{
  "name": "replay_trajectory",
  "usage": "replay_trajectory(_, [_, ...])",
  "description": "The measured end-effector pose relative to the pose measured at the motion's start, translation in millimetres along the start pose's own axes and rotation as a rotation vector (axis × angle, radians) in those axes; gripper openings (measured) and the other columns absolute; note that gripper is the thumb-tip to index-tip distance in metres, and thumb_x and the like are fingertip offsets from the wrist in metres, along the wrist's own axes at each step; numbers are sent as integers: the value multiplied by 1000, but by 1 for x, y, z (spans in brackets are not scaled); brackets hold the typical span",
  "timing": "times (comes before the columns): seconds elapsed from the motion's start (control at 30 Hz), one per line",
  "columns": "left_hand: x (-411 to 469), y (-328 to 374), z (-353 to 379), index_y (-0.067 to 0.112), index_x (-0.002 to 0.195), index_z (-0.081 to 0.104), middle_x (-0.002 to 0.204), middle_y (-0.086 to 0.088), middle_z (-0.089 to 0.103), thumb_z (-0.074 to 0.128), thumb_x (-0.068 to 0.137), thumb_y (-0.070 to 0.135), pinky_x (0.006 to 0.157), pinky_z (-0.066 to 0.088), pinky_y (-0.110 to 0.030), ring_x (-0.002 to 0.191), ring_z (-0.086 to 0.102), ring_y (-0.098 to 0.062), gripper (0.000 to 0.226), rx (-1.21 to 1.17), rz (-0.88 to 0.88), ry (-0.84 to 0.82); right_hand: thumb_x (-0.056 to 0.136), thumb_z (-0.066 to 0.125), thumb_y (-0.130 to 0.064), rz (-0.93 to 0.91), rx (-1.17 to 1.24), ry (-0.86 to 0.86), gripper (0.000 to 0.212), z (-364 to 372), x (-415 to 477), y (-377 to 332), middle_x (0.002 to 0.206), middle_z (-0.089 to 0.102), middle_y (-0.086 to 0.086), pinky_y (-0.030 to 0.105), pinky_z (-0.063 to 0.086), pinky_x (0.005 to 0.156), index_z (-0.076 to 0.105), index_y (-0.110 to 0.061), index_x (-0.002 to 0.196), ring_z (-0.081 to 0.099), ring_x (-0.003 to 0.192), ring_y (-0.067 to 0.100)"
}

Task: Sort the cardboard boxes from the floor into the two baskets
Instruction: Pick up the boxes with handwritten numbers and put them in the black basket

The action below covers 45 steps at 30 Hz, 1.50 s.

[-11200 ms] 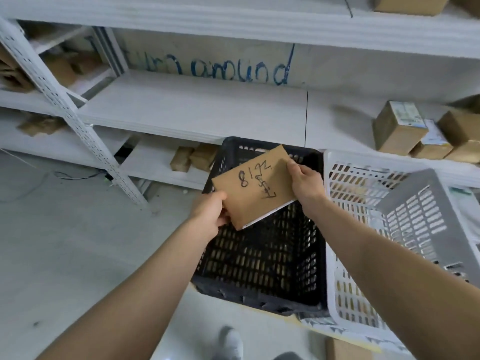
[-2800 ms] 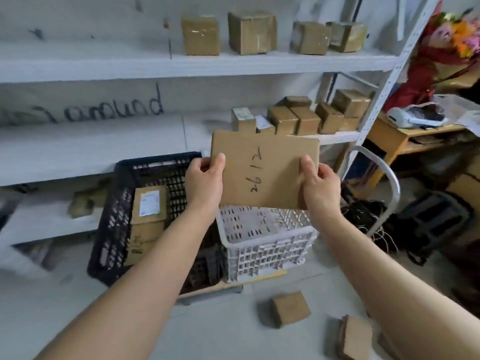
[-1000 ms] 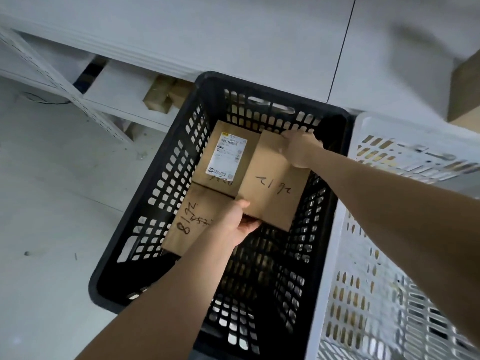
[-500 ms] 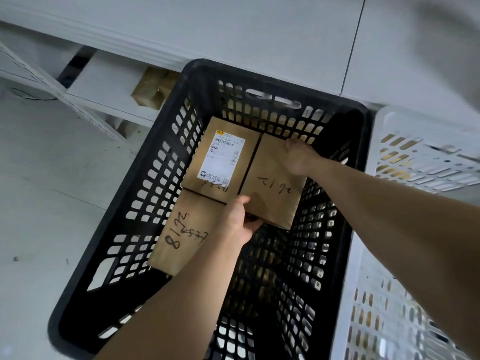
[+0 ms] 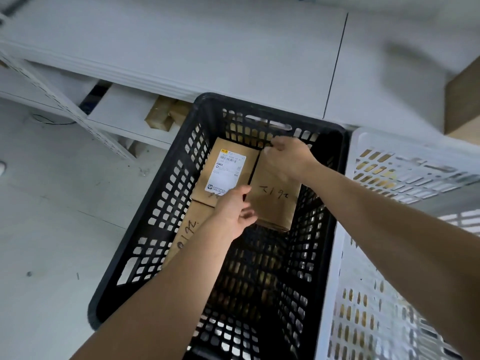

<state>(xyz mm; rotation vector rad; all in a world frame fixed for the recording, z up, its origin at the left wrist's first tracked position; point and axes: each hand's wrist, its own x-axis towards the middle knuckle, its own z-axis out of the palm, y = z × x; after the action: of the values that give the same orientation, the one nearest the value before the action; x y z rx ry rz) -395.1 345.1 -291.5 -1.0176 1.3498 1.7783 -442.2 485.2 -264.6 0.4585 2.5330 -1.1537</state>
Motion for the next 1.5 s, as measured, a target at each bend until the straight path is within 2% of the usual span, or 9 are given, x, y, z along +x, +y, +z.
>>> replay_trajectory(0.17, [-58,43,13,12,123,55,128,-8,58,51,98,26,98,48,-36,113,57,-21,29,154,376,-54,96,50,-41,-144,325,158,40,-30,-50,-40,113,65,0,20,40,84,62,-11,119,58,108,15])
replay_trajectory(0.27, [-96,59,24,21,110,59,120,-3,63,51,96,36,100,46,-40,107,61,-16,21,297,644,-89,96,49,-43,-197,451,269,44,-55,-87,-63,110,60,-7,10,38,77,58,-12,125,54,104,7])
replay_trajectory(0.43, [-154,74,27,20,117,58,121,1,64,52,95,41,105,43,-42,113,60,-12,31,398,956,-267,96,46,-47,-272,602,431,46,-84,-149,-97,113,60,-10,3,36,76,56,-13,126,55,100,-4])
replay_trajectory(0.67, [-233,88,19,28,105,61,109,4,67,48,76,63,101,46,-41,109,63,-12,48,468,1191,-632,95,46,-47,-310,828,740,24,-87,-239,-128,98,67,-15,23,44,92,62,-30,91,60,104,-1])
replay_trajectory(0.77, [-253,84,16,31,103,62,104,8,68,46,79,61,102,45,-45,109,63,-16,42,510,1207,-799,95,47,-45,-286,892,896,29,-78,-273,-131,106,69,0,32,47,96,67,-23,92,61,110,9])
replay_trajectory(0.93, [-285,54,21,31,101,64,99,10,68,50,82,60,99,45,-37,107,63,-15,37,551,1142,-1117,93,47,-42,-276,945,1097,24,-63,-332,-127,101,70,-2,19,47,88,64,-26,89,62,106,5])
replay_trajectory(1.03, [-304,21,26,27,102,64,101,4,66,54,85,57,98,46,-37,107,62,-19,36,559,1039,-1318,94,48,-41,-246,929,1237,23,-57,-374,-116,89,71,-16,17,47,84,65,-27,95,64,95,-5])
replay_trajectory(1.3, [-367,-110,30,23,107,61,109,-1,66,45,87,53,105,43,-45,112,61,-21,39,694,790,-1720,89,50,-48,-46,782,1681,26,-17,-517,-67,89,69,-14,15,49,78,67,-29,91,63,90,-3])
replay_trajectory(1.5, [-426,-219,-4,21,108,61,109,-3,65,42,85,50,104,44,-45,112,61,-24,42,769,573,-1960,86,47,-49,178,745,1960,28,44,-635,-44,99,70,-4,21,46,88,66,-30,96,62,100,0])
